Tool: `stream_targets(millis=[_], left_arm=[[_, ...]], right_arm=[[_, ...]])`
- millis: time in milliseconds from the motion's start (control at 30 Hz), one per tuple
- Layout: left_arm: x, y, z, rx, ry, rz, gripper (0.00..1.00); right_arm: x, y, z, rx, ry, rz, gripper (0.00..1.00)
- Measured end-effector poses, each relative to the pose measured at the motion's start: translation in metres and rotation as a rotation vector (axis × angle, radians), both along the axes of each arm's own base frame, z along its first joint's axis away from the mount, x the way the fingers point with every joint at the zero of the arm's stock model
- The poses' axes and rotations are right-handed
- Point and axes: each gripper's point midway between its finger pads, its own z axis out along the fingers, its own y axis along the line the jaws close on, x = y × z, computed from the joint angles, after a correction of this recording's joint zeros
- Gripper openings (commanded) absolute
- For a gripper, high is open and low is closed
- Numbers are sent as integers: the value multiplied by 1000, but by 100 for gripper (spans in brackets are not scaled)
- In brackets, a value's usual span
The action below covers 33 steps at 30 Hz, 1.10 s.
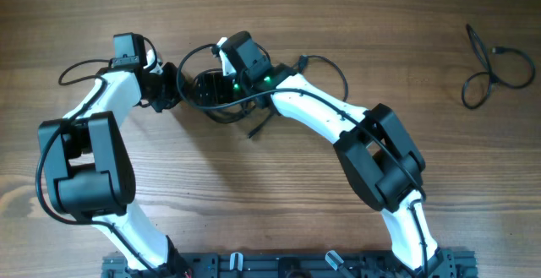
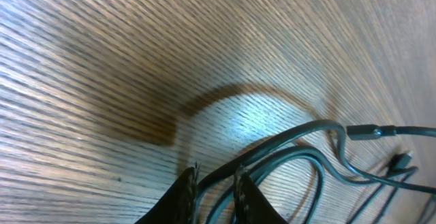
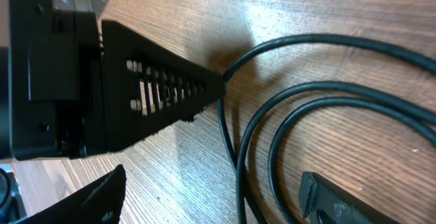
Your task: Untangle cables
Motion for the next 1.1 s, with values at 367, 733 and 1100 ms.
stream_targets(millis=[367, 733, 1100], left_arm=[[12, -22, -3, 133, -52, -58, 25], [6, -6, -11, 196, -10, -32, 4], [-1, 23, -9, 101, 19, 42, 4]], right_arm=[[-3, 1, -10, -17, 18, -3, 83], [-6, -30, -32, -145, 83, -62, 75], [18, -111, -56, -331, 160, -202, 76]])
